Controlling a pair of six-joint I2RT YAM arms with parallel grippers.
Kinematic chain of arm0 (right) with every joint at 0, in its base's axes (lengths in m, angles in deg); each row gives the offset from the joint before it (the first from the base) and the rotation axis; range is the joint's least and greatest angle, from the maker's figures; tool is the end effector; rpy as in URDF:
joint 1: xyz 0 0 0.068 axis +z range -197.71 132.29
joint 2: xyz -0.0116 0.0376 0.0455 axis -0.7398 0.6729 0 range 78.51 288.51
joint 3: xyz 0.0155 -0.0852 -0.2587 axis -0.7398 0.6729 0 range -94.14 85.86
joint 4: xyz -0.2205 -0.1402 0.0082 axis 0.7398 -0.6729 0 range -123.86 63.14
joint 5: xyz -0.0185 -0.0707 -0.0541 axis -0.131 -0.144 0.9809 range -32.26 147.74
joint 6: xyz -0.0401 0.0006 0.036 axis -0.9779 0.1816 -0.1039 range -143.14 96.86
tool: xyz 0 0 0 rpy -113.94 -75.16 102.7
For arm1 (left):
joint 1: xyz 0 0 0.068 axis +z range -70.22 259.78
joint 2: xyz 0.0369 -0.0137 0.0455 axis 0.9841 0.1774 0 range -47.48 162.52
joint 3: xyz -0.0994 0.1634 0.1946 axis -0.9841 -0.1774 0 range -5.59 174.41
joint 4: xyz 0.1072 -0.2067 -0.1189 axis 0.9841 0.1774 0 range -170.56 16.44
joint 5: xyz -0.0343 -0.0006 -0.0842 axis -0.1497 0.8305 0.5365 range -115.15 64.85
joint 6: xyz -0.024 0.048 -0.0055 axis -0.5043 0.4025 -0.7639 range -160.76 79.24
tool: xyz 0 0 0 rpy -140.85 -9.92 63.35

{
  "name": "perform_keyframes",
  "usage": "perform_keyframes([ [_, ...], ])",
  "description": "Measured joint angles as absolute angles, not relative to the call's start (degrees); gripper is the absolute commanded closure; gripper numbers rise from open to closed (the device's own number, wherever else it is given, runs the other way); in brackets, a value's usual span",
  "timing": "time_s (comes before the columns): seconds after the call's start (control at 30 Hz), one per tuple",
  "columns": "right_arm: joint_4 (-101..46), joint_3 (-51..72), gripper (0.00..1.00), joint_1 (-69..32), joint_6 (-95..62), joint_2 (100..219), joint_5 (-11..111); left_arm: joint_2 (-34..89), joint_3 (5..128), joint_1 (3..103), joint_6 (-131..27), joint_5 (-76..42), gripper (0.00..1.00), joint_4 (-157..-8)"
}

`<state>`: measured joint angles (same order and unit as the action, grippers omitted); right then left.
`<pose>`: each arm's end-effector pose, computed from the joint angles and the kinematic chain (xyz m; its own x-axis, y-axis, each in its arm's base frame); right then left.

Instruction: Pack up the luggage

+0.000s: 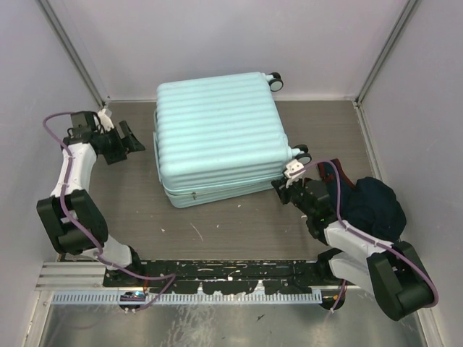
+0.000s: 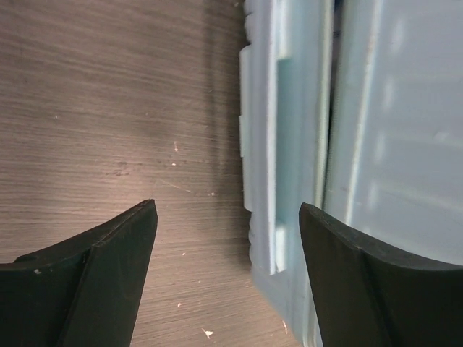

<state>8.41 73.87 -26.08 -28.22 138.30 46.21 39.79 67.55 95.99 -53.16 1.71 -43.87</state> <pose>0.1856 0.0812 0.1768 -0.1530 -0.1540 -0.9762 -0.5583 0.8285 -0.0432 0.3180 0.0757 0.2936 -0.7323 -0.4124 -0.5419 -0.1353 0.8680 -0.4777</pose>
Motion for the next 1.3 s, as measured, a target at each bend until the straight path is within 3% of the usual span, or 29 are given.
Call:
perform_keyframes([
  [0.4, 7.23, 73.19, 0.99, -26.06, -30.41, 138.52, 46.12, 51.33, 67.16, 89.28, -53.38, 0.13, 0.36, -44.46],
  [0.6, 5.92, 72.64, 0.99, -26.04, -32.02, 138.48, 46.1, 53.47, 67.14, 87.31, -53.29, -0.74, 0.66, -45.32],
  [0.7, 4.69, 72.29, 0.99, -26.02, -33.23, 138.0, 46.1, 54.06, 67.86, 86.7, -53.49, 0.24, 0.98, -45.12],
  [0.73, 4.41, 72.29, 0.99, -26.08, -33.75, 137.71, 46.08, 54.21, 68.41, 86.35, -53.45, 0.31, 1.0, -44.68],
  [1.03, 2.25, 72.29, 0.99, -35.68, -36.55, 135.48, 37.97, 57.89, 74.64, 85.82, -52.59, -2.43, 1.0, -37.01],
  [1.3, 1.94, 72.1, 0.99, -45.84, -37.77, 136.23, 22.38, 62.19, 80.86, 85.82, -50.45, -2.43, 1.0, -30.32],
])
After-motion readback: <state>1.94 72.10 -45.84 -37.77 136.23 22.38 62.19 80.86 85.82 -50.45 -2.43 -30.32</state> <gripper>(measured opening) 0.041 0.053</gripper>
